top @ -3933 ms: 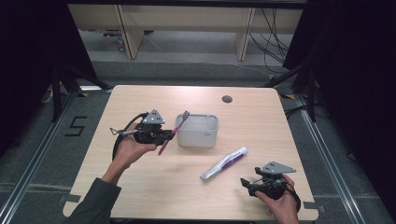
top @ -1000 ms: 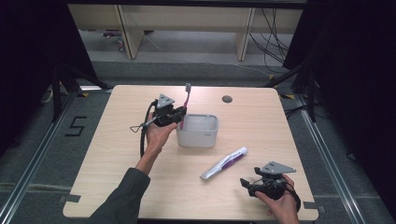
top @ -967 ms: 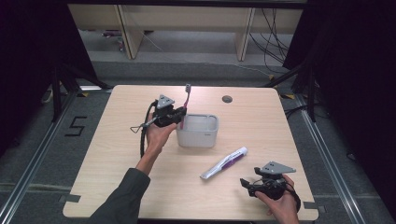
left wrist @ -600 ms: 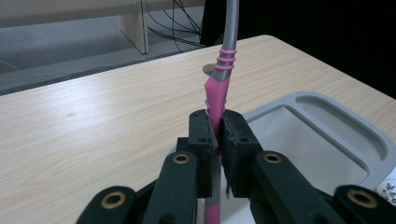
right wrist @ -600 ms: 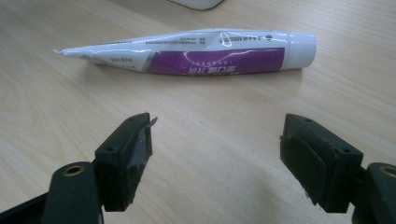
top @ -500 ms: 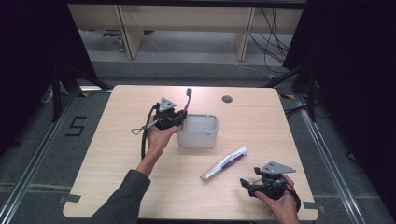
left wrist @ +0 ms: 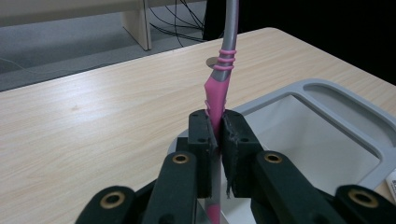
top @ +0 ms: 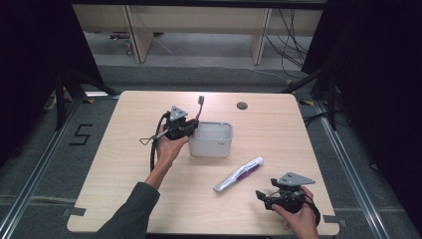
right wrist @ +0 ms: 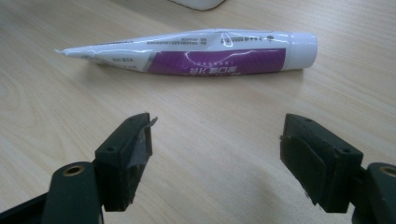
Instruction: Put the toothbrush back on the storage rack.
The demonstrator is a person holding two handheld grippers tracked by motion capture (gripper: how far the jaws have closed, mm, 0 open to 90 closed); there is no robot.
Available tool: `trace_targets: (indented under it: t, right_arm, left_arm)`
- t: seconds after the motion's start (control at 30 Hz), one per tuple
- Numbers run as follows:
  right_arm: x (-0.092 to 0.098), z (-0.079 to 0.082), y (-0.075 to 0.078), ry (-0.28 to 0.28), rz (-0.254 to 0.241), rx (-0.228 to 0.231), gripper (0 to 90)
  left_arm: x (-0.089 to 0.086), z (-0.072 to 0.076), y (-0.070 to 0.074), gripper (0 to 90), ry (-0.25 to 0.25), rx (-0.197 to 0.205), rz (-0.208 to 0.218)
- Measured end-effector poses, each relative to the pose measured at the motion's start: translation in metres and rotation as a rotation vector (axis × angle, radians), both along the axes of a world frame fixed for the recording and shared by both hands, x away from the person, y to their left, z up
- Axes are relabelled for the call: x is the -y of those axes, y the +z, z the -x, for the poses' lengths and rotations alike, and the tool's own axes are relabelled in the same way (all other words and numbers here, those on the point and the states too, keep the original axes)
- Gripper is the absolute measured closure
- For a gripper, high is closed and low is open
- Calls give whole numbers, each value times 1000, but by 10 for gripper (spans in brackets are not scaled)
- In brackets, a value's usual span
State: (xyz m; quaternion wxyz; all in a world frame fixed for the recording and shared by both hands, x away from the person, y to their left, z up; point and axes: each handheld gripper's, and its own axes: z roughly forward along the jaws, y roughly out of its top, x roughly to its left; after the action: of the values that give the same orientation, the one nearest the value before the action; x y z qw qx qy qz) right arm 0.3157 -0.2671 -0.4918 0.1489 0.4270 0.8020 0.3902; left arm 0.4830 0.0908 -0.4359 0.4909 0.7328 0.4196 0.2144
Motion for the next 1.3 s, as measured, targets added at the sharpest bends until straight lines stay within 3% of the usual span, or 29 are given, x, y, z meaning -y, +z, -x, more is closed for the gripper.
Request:
trace_targets:
  t: [0.23, 0.5, 0.7, 0.83, 0.9, 1.0, 1.23, 1.27, 1.3]
  right_arm:
    - [-1, 0, 0, -7, -1, 0, 261]
    - [0, 0, 0, -3, -1, -4, 261]
    - [0, 0, 0, -6, -1, -5, 261]
    - [0, 0, 0, -8, 0, -5, 261]
    - [0, 0, 0, -11, -3, -6, 261]
    - [0, 0, 0, -12, -6, -12, 261]
    - [2, -1, 0, -15, 4, 7, 262]
    - [3, -1, 0, -11, 15, 27, 261]
    - [1, 0, 1, -27, -3, 4, 261]
  left_arm:
    - [-1, 2, -1, 806, -1, -1, -2]
    - [-6, 5, 0, 725, 17, 7, 11]
    - [-12, 11, 6, 542, 57, 18, 25]
    - [-21, 16, 12, 429, 81, 3, 48]
    - [-25, 19, 14, 397, 77, -6, 75]
    - [-32, 24, 17, 348, 74, -15, 81]
    - [-48, 43, 16, 326, 38, -44, 85]
    - [-50, 46, 16, 326, 35, -46, 87]
    - [-52, 48, 15, 325, 28, -49, 92]
